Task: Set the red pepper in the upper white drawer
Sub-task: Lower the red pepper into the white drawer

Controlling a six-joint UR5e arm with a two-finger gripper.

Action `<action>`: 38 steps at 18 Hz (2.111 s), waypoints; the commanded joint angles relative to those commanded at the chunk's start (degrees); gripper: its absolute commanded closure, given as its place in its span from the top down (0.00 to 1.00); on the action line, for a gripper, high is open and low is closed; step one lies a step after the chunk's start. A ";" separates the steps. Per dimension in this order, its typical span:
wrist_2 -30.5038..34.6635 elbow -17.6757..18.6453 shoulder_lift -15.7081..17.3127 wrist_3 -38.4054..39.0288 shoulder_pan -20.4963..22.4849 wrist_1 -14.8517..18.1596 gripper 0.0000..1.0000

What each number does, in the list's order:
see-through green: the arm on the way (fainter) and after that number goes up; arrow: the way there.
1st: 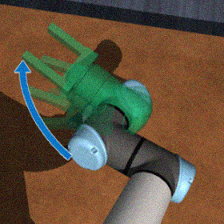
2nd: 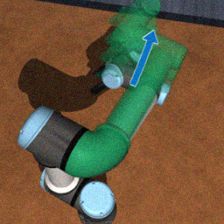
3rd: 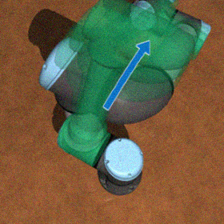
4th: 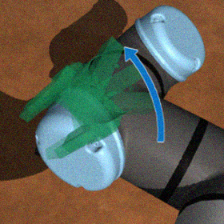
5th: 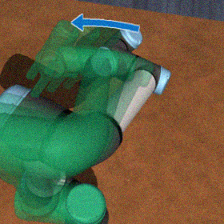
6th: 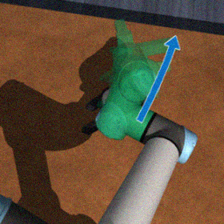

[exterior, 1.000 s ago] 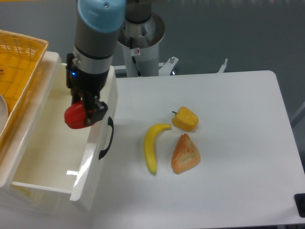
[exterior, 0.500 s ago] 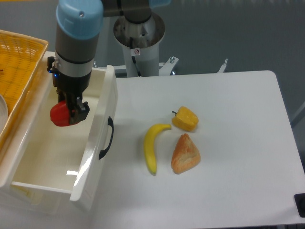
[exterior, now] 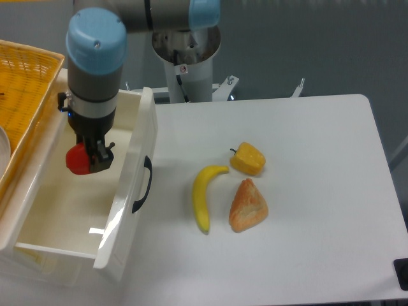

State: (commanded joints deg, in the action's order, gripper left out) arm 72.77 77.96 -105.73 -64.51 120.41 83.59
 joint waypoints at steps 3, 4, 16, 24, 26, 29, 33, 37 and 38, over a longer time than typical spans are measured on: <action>0.00 0.79 -0.27 0.00 0.00 -1.32 0.13; 0.00 1.14 -0.35 0.00 0.00 -1.58 0.13; 2.37 2.55 -2.55 0.09 -1.40 -3.95 0.15; 2.37 3.25 -2.99 0.09 -1.58 -4.31 0.36; 2.37 3.43 -2.99 0.09 -1.58 -4.40 0.43; 2.37 3.43 -3.34 0.00 -1.84 -4.75 0.58; 2.37 3.43 -3.43 0.00 -1.93 -5.71 0.79; 2.46 3.78 -3.43 0.00 -1.93 -6.68 0.94; 2.46 3.78 -3.43 0.00 -1.93 -6.68 0.94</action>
State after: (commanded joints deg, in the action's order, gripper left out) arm 75.23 81.74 -109.16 -64.51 118.48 76.90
